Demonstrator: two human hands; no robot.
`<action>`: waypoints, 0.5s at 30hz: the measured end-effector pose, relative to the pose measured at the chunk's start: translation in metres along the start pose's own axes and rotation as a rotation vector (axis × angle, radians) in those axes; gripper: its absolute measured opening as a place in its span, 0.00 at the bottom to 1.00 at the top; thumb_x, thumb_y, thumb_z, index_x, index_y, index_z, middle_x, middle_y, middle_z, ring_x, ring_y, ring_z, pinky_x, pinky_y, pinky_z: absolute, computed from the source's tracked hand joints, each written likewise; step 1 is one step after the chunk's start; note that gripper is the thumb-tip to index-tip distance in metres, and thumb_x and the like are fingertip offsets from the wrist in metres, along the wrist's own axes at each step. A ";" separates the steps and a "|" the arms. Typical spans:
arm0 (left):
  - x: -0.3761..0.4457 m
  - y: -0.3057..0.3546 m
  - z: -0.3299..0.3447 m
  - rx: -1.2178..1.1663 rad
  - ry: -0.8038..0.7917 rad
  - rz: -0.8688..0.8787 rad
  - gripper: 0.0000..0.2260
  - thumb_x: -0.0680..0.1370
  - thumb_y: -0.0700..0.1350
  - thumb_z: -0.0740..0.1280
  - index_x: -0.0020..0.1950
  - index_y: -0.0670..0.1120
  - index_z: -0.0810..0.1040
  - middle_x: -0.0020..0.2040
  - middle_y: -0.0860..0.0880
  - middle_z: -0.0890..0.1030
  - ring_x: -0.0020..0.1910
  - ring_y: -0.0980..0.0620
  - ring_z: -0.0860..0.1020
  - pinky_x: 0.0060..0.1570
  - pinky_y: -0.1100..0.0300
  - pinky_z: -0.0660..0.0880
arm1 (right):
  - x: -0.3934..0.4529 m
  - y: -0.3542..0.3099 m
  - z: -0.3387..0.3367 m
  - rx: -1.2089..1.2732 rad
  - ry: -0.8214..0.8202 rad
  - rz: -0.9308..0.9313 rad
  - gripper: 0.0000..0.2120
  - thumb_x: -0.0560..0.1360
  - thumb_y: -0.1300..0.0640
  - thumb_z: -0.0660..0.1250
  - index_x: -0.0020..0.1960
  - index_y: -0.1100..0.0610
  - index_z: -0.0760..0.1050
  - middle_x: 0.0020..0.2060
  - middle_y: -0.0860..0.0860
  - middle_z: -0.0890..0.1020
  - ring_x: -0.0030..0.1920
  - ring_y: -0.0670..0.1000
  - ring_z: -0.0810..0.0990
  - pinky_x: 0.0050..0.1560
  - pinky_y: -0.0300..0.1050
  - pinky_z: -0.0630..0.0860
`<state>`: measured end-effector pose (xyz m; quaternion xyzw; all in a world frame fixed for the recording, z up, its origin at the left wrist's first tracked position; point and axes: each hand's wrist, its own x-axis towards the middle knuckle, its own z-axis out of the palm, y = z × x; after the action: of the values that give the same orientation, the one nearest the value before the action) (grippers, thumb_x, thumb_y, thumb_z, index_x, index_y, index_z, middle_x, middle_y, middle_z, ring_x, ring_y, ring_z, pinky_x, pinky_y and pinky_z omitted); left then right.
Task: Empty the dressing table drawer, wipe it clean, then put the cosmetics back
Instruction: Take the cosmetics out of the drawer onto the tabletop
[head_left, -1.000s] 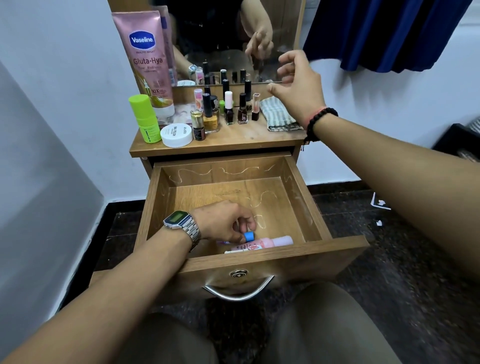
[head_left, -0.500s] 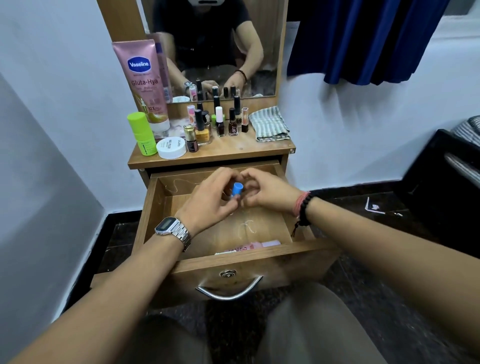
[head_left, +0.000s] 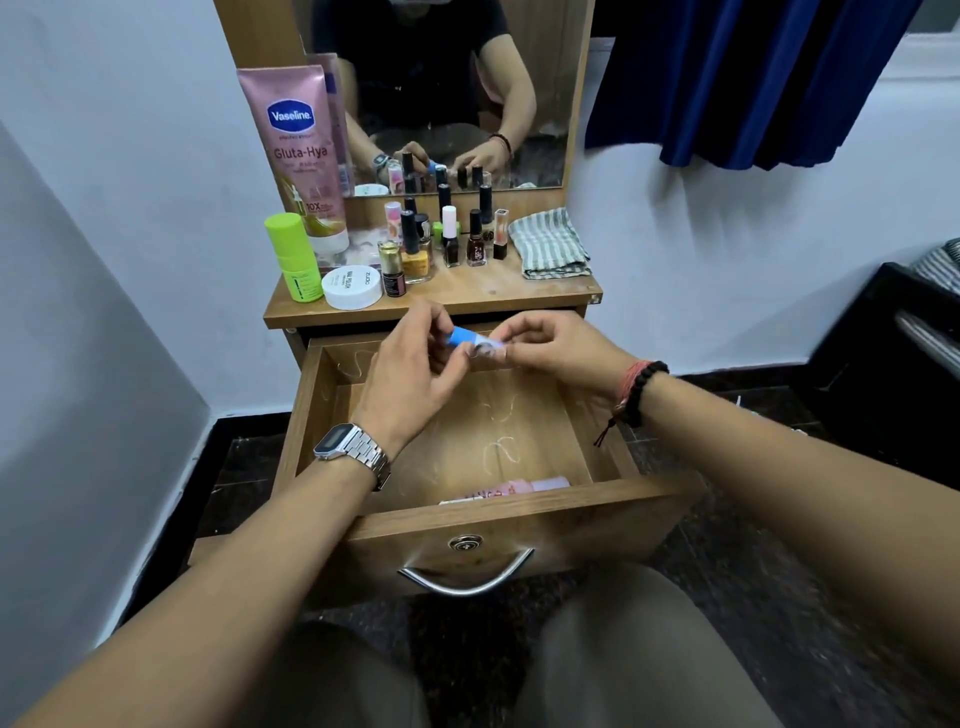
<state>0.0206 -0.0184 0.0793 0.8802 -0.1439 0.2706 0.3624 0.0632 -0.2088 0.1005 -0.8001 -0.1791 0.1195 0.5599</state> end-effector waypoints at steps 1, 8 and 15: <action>0.000 -0.001 0.001 0.015 -0.003 -0.003 0.08 0.76 0.43 0.67 0.48 0.47 0.68 0.41 0.52 0.75 0.36 0.55 0.75 0.36 0.61 0.74 | 0.003 -0.001 -0.004 0.011 0.023 0.007 0.05 0.72 0.60 0.72 0.48 0.56 0.80 0.40 0.51 0.83 0.42 0.46 0.79 0.48 0.40 0.77; -0.001 -0.006 0.003 0.135 -0.119 0.021 0.05 0.76 0.41 0.64 0.48 0.48 0.69 0.42 0.54 0.75 0.38 0.53 0.74 0.39 0.54 0.74 | 0.042 -0.037 -0.043 0.003 0.262 -0.070 0.11 0.71 0.64 0.72 0.51 0.56 0.76 0.41 0.52 0.81 0.39 0.46 0.80 0.41 0.39 0.80; -0.002 -0.006 0.003 0.135 -0.141 0.028 0.05 0.75 0.41 0.64 0.47 0.48 0.70 0.42 0.54 0.75 0.36 0.55 0.74 0.39 0.55 0.73 | 0.092 -0.056 -0.052 -0.307 0.515 -0.182 0.19 0.68 0.63 0.71 0.55 0.55 0.69 0.38 0.48 0.79 0.38 0.44 0.77 0.40 0.33 0.74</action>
<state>0.0228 -0.0159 0.0731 0.9174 -0.1630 0.2220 0.2874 0.1584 -0.1972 0.1716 -0.8600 -0.1183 -0.1660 0.4678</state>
